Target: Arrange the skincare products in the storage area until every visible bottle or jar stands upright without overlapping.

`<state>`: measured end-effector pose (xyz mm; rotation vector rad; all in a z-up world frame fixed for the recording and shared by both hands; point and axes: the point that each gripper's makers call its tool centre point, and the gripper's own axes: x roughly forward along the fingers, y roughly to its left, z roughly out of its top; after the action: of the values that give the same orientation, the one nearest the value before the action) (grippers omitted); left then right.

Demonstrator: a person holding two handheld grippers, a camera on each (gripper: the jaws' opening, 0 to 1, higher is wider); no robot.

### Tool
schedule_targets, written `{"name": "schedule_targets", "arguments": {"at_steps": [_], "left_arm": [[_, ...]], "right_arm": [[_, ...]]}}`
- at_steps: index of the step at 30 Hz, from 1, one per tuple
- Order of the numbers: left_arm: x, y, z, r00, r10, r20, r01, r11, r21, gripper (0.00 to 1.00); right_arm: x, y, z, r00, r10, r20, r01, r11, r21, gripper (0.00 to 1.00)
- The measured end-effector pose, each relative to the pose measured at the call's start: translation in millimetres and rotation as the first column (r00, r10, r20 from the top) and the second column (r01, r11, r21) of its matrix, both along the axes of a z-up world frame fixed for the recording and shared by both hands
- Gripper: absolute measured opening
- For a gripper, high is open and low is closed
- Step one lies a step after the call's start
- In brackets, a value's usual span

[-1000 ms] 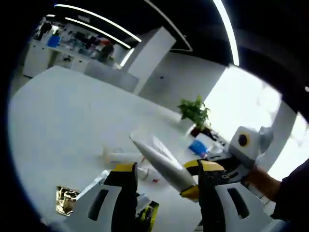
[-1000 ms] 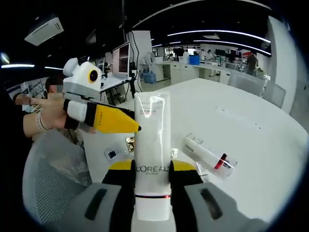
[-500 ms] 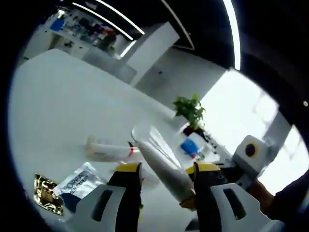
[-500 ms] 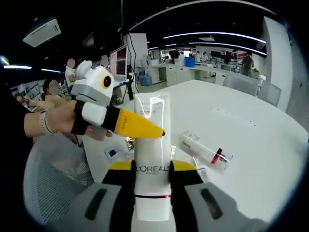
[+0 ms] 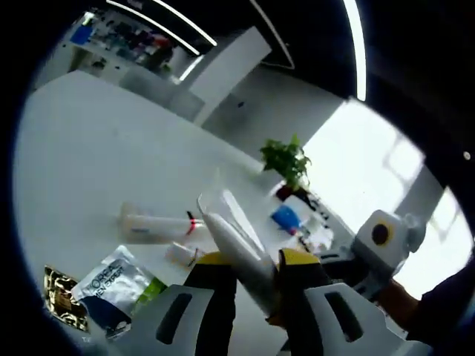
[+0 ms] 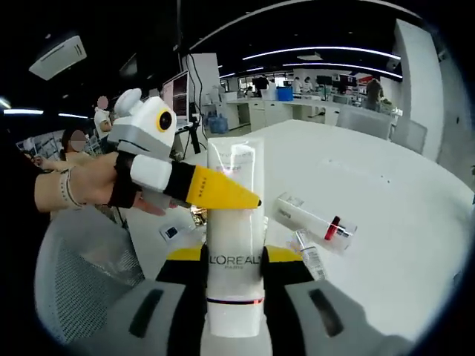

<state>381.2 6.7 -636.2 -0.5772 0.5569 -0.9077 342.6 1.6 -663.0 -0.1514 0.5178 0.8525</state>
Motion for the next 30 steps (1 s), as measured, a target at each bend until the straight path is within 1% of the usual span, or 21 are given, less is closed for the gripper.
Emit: {"name": "schedule_targets", "arguments": {"at_steps": [1,3,4,6,7,9,11,13,15,17,19,21,22,23,24,26,28,30], "left_arm": [[-1.1,-0.7,1.2,1.0,0.0,0.008,0.0,1.0,-0.004,0.16],[-3.3,-1.5,4.7,1.0,0.003,0.015,-0.003,1.0,-0.015,0.15],[-3.9,-2.0,5.8,1.0,0.004,0.017,-0.004,1.0,-0.017,0.14],[-5.6,-3.3,6.6,1.0,0.004,0.024,-0.003,1.0,-0.016,0.13],[-6.2,-3.8,7.3,1.0,0.004,0.029,-0.004,1.0,-0.016,0.12],[-5.1,-1.4,8.4,0.999,0.007,0.033,-0.006,1.0,-0.021,0.11],[-6.8,0.4,11.9,0.999,0.017,0.038,-0.016,0.999,-0.036,0.1],[-8.3,-0.4,13.4,0.999,0.014,0.043,-0.013,0.999,-0.035,0.1],[-10.5,-2.0,13.8,0.998,0.001,0.063,0.0,1.0,-0.019,0.09],[-11.0,-1.8,14.4,0.998,0.002,0.07,-0.001,1.0,-0.018,0.09],[-11.9,-1.2,18.5,0.996,0.006,0.086,-0.003,0.999,-0.037,0.09],[-12.1,-0.4,20.3,0.996,0.012,0.086,-0.007,0.999,-0.052,0.09],[-11.9,-0.4,20.0,0.996,0.011,0.09,-0.007,0.999,-0.046,0.09],[-11.5,1.1,17.9,0.994,0.008,0.113,-0.006,1.0,-0.018,0.09],[-11.7,1.9,16.7,0.993,0.005,0.119,-0.005,1.0,-0.006,0.09],[-13.3,2.3,15.7,0.992,-0.006,0.122,0.007,1.0,-0.001,0.09],[-16.4,1.3,14.9,0.991,-0.034,0.13,0.034,0.999,0.007,0.09],[-18.1,-0.8,12.7,0.99,-0.051,0.129,0.049,0.999,0.019,0.1]], "right_arm": [[0.4,-0.7,1.3,1.0,-0.002,0.019,0.002,1.0,0.002,0.28],[-0.4,-0.2,2.0,1.0,0.0,0.026,0.0,1.0,-0.002,0.29],[0.0,-0.3,1.9,0.999,0.005,0.04,-0.004,1.0,-0.024,0.29],[-0.2,0.2,0.0,0.999,0.013,0.043,-0.011,0.998,-0.055,0.29],[0.2,0.5,-0.4,0.998,0.029,0.064,-0.024,0.997,-0.076,0.29],[-1.1,1.8,-0.2,0.997,0.045,0.059,-0.042,0.997,-0.063,0.3],[-2.0,1.6,2.5,0.997,0.046,0.057,-0.045,0.999,-0.03,0.3],[-3.0,2.4,3.1,0.997,0.052,0.056,-0.05,0.998,-0.026,0.3],[-4.2,3.0,2.2,0.996,0.063,0.061,-0.061,0.998,-0.035,0.3],[-5.6,3.7,0.6,0.994,0.078,0.078,-0.075,0.996,-0.049,0.34],[-7.7,1.8,-1.7,0.995,0.077,0.061,-0.073,0.996,-0.058,0.4],[-9.6,-1.2,0.0,0.995,0.075,0.061,-0.072,0.996,-0.056,0.42],[-10.6,-3.0,1.7,0.995,0.074,0.061,-0.071,0.996,-0.052,0.41],[-11.2,-5.2,4.2,0.996,0.07,0.061,-0.068,0.997,-0.045,0.4],[-11.9,-8.5,7.9,0.996,0.065,0.058,-0.063,0.997,-0.037,0.41],[-13.9,-14.6,12.3,0.997,0.066,0.05,-0.064,0.997,-0.043,0.43],[-14.0,-19.6,16.4,0.996,0.064,0.063,-0.061,0.996,-0.059,0.43],[-13.0,-23.5,22.8,0.996,0.061,0.062,-0.058,0.997,-0.046,0.42]]}}
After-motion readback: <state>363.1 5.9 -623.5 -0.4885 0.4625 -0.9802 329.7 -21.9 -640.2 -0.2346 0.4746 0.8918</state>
